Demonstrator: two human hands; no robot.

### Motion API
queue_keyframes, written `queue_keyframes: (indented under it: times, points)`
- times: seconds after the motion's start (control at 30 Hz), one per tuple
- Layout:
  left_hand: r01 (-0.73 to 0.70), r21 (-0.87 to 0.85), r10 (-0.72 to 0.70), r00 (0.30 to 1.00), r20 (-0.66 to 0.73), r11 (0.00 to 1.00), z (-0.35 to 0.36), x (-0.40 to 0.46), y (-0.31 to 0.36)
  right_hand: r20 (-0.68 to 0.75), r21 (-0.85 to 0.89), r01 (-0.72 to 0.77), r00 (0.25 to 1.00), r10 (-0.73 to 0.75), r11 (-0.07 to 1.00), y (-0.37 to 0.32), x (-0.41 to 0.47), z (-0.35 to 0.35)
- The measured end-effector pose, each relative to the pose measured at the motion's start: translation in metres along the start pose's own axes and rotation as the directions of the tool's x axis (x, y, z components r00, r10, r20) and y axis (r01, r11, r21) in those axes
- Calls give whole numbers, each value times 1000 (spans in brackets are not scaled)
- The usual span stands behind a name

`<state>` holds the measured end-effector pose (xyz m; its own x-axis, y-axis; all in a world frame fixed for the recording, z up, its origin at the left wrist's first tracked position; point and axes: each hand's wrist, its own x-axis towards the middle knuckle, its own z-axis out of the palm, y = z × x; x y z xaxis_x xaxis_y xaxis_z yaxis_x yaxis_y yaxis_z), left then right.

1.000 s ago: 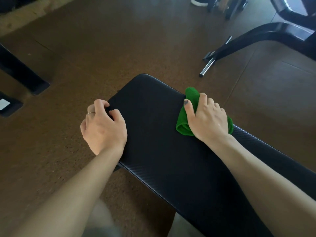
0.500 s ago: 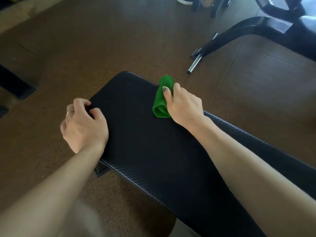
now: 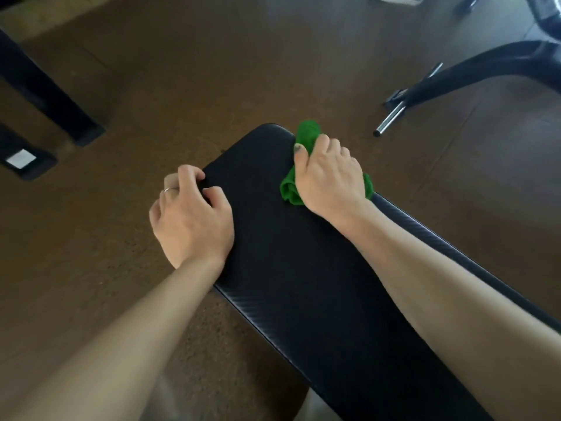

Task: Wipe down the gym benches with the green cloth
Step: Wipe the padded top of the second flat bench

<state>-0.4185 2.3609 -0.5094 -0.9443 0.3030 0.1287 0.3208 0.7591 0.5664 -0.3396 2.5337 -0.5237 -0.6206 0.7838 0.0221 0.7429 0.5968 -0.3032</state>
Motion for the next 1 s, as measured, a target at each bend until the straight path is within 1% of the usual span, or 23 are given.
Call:
queue_keyframes:
  times: [0.1, 0.2, 0.37, 0.47, 0.57, 0.63, 0.73, 0.83, 0.93, 1.0]
  points:
    - [27, 3, -27, 1000, 9, 1000, 0, 1, 0, 60, 31, 95, 993, -97, 995, -48, 45, 11]
    - [13, 19, -13, 1000, -8, 1000, 1, 1, -2, 100, -11, 249, 964, -247, 968, -79, 60, 18]
    - [-9, 13, 10, 999, -33, 1000, 4, 4, -6, 131, -42, 406, 908, -398, 913, -62, 41, 18]
    - [-25, 7, 25, 999, -40, 1000, 6, 4, -8, 179, 10, 487, 858, -481, 873, -56, 9, 15]
    - [-38, 0, 38, 998, -51, 999, 6, 4, -11, 178, 45, 565, 807, -563, 824, -55, -24, 16]
    - [-41, 1, 41, 998, -54, 999, 7, 4, -11, 194, 45, 596, 782, -592, 802, -50, -29, 16]
    - [-41, 4, 41, 997, -59, 999, 8, 5, -13, 226, 16, 607, 772, -594, 795, -46, -11, 10]
    - [-36, -3, 36, 998, -58, 999, 9, 6, -13, 223, -20, 545, 820, -527, 838, -38, 12, 2]
    - [-55, -6, 54, 996, -71, 998, 7, 5, -12, 218, -15, 415, 889, -402, 910, -13, 22, -6]
    - [-63, -9, 62, 996, -69, 998, 8, 6, -14, 240, 30, 271, 932, -270, 962, 7, 22, -14]
